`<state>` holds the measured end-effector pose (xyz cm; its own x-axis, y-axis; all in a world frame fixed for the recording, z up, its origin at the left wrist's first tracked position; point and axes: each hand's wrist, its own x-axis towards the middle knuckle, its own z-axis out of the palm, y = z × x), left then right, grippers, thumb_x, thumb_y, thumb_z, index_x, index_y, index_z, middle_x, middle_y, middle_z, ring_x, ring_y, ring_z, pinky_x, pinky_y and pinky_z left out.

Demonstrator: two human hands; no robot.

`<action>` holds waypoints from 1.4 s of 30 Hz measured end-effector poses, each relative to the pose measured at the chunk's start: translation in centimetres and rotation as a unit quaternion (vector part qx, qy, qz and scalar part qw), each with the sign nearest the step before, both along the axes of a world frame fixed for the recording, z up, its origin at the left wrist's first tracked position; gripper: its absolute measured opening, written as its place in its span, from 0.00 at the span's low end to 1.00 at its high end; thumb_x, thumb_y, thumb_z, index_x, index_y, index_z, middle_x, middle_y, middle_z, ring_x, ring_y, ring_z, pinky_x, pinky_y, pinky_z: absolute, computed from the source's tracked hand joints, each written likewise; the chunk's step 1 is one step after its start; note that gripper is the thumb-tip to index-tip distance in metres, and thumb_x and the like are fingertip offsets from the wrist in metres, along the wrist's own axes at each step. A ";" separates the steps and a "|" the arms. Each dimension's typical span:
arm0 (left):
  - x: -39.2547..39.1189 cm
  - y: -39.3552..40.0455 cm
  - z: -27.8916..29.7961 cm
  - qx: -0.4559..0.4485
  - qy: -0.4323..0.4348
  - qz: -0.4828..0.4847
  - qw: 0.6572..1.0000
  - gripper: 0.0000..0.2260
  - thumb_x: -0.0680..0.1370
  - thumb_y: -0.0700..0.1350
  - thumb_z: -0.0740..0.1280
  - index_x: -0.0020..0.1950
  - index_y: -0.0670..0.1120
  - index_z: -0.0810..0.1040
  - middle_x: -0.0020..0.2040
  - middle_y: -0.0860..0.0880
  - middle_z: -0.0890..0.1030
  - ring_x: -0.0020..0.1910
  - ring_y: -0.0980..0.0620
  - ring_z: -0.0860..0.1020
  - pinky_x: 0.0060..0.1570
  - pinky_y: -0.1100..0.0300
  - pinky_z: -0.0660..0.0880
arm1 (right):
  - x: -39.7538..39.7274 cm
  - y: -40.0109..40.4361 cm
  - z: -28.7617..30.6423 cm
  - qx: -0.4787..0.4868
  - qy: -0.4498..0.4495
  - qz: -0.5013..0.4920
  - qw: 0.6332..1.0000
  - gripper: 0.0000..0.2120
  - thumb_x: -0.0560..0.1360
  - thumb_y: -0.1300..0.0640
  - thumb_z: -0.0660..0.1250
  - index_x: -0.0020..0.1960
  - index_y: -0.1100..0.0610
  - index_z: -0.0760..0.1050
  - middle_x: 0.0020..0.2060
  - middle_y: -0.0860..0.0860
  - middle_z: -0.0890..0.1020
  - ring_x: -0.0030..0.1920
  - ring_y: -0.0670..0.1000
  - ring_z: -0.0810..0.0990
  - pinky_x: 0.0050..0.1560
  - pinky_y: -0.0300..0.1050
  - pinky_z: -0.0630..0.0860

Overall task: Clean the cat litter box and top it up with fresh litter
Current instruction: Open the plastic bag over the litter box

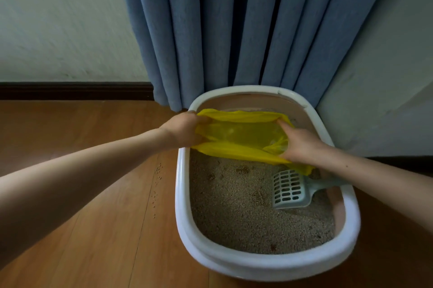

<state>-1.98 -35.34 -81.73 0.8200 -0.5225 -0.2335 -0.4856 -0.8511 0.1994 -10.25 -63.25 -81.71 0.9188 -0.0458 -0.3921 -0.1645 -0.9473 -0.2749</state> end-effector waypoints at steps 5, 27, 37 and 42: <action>0.1 0.8 0.1 -0.040 -0.018 0.009 0.999 0.22 0.76 0.46 0.69 0.69 0.47 0.71 0.54 0.46 0.69 0.50 0.47 0.74 0.48 0.54 0.74 | 0.5 -0.3 0.0 0.000 -0.065 -0.034 0.997 0.28 0.75 0.42 0.64 0.72 0.52 0.66 0.61 0.56 0.78 0.56 0.56 0.77 0.46 0.44 0.72; 0.0 9.3 2.2 -0.058 -0.030 0.143 0.988 0.30 0.69 0.44 0.77 0.65 0.41 0.66 0.52 0.46 0.63 0.42 0.46 0.71 0.37 0.56 0.68 | 7.3 6.7 3.3 -0.028 -0.055 0.159 0.985 0.48 0.64 0.35 0.73 0.75 0.49 0.54 0.65 0.54 0.72 0.60 0.55 0.74 0.54 0.45 0.74; -2.2 21.1 -0.4 -0.095 -0.028 0.306 0.947 0.28 0.70 0.41 0.77 0.66 0.41 0.68 0.54 0.43 0.65 0.46 0.44 0.71 0.32 0.60 0.68 | 11.3 19.6 4.0 -0.103 -0.090 0.276 0.951 0.43 0.67 0.36 0.72 0.73 0.49 0.57 0.63 0.55 0.74 0.61 0.60 0.74 0.54 0.54 0.76; -3.1 24.6 -2.8 -0.071 -0.008 0.345 0.936 0.31 0.71 0.43 0.77 0.70 0.42 0.66 0.62 0.37 0.66 0.58 0.35 0.71 0.43 0.55 0.68 | 12.0 23.9 2.2 -0.121 -0.094 0.316 0.936 0.40 0.68 0.38 0.71 0.73 0.50 0.58 0.64 0.56 0.73 0.63 0.62 0.73 0.55 0.55 0.74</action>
<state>-5.09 -10.71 -84.50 0.9765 0.1080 -0.1863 0.1660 -0.9287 0.3315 1.76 -39.36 -79.50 0.8435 0.4646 -0.2694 0.4804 -0.8770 -0.0081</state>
